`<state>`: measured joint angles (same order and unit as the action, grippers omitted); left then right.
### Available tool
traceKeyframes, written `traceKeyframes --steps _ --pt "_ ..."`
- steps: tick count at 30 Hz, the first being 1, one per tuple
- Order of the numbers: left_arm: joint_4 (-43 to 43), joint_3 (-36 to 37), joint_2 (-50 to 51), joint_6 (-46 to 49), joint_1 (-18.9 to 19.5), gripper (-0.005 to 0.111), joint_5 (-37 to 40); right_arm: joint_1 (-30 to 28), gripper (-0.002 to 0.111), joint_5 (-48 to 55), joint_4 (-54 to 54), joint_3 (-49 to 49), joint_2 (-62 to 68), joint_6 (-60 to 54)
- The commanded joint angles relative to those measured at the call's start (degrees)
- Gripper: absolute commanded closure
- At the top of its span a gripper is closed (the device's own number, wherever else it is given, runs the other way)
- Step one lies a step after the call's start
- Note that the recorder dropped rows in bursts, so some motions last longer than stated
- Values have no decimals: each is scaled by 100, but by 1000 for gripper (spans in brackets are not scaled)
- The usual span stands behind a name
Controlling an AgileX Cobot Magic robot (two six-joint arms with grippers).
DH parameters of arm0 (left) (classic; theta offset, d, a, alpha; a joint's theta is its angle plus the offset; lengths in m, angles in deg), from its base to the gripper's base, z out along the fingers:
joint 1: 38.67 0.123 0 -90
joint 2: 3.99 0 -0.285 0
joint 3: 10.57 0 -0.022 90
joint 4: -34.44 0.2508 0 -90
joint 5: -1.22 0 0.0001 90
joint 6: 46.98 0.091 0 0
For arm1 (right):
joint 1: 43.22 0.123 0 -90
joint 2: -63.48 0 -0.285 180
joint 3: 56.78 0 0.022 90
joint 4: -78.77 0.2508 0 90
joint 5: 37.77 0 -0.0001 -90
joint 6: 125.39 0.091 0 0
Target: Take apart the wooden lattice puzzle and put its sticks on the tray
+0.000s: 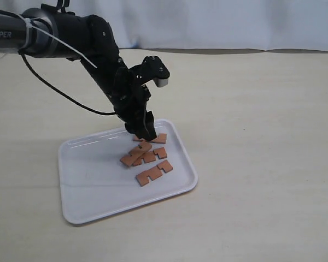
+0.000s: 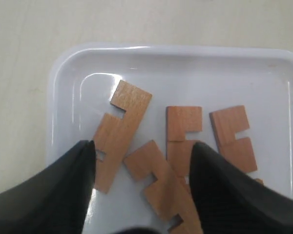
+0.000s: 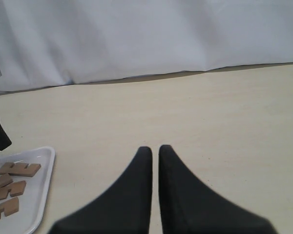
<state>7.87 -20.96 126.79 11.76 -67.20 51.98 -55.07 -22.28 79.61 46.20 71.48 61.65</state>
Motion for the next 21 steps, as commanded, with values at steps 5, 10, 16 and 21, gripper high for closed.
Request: traceKeyframes --steps 5,10,16,21 --pt "314 -7 -193 -945 -15 107 -90 4 104 -57 -5 -20 -21 1" --pt "364 -229 -654 -2585 134 107 -315 4 104 -57 -5 -20 -21 1" --pt "81 137 -1413 -3208 811 107 224 4 104 -57 -5 -20 -21 1" --pt "34 1347 -2375 -3184 932 107 -883 4 104 -57 -5 -20 -21 1"
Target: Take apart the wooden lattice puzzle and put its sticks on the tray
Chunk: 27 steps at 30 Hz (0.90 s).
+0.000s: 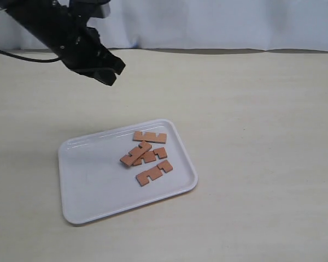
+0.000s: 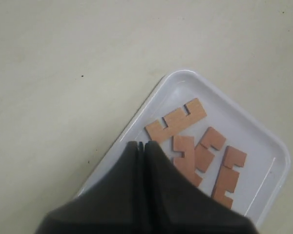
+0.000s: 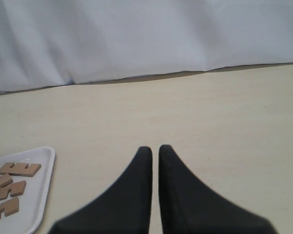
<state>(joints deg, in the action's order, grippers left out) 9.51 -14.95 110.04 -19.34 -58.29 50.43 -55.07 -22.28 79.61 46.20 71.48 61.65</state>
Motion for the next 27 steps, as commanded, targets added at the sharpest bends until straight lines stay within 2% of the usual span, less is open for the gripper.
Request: traceKeyframes --steps 1,5,7,16,27 --pt "-130 1018 -898 -74 40 107 -986 4 104 -57 -5 -20 -21 1" --pt "-424 1953 -1927 -74 27 107 -1959 4 104 -57 -5 -20 -21 1" --pt "-458 2082 -2336 -74 27 107 -1984 4 104 -57 -5 -20 -21 1" --pt "-447 2082 -3323 -74 27 107 -1940 4 104 -57 -5 -20 -21 1" --pt "-416 2082 -3541 -74 27 107 -1953 4 104 -57 -5 -20 -21 1"
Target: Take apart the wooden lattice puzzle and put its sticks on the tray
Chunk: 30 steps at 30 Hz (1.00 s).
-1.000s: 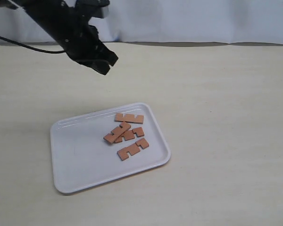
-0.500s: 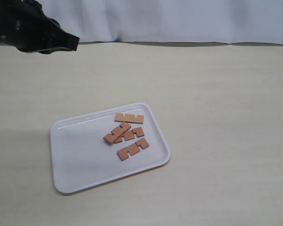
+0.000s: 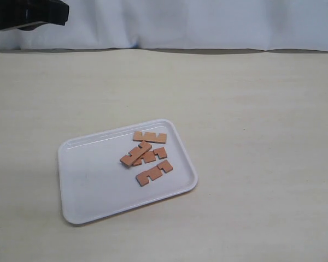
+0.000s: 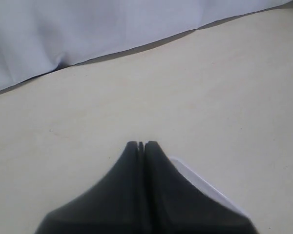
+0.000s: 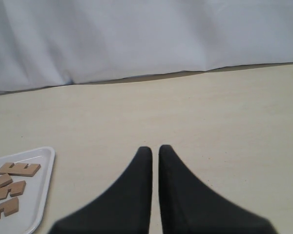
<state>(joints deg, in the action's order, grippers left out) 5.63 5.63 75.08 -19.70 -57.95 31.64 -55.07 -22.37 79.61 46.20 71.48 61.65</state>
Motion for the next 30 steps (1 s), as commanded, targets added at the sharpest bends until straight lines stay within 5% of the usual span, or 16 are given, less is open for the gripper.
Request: traceKeyframes --steps 1,19,30 --pt "-28 24 -44 -38 -7 107 -74 4 104 -48 -5 -20 -21 1" --pt "200 24 -98 -51 5 107 -357 4 104 -48 -5 -20 -21 1" --pt "2881 110 -1368 -2772 5 107 239 4 104 -48 -5 -20 -21 1"
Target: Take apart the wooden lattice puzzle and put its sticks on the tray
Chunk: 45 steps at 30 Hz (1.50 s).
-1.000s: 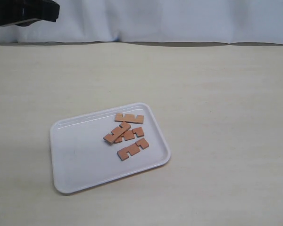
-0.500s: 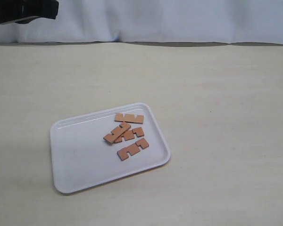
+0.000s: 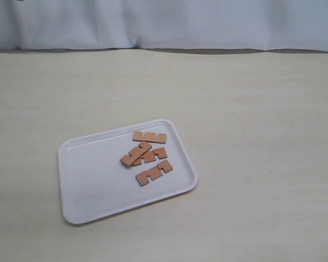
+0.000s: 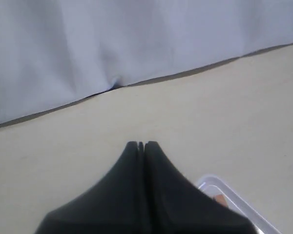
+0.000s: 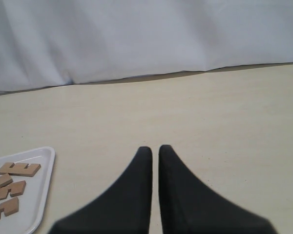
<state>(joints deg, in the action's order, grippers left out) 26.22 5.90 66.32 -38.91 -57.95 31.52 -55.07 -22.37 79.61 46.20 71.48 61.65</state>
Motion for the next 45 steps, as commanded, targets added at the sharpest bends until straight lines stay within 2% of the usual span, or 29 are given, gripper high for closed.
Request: traceKeyframes --steps 1,7,9,14,25,30,36,41,45 --pt "946 177 -651 -853 5 107 160 4 104 -48 -5 -20 -21 1" --pt "1484 1183 -1498 -806 5 107 -1250 4 104 -48 -5 -20 -21 1" --pt "1724 1590 -1756 -806 5 107 -1458 4 104 -48 -5 -20 -21 1" --pt "2010 2328 -2439 -840 5 107 -1479 4 104 -48 -5 -20 -21 1" --pt "1956 3669 -4496 -939 17 107 -1610 4 104 -48 -5 -20 -21 1" --pt "1963 4402 -5245 -993 396 107 -2136 4 104 -48 -5 -20 -21 1" --pt "1429 5076 -5734 -1006 947 107 -2389 4 104 -48 -5 -20 -21 1" --pt "1361 5608 -5930 -1006 1145 107 -2953 4 104 -48 -5 -20 -21 1" --pt "1361 5942 -5980 -1006 1160 107 -3239 4 104 -48 -5 -20 -21 1"
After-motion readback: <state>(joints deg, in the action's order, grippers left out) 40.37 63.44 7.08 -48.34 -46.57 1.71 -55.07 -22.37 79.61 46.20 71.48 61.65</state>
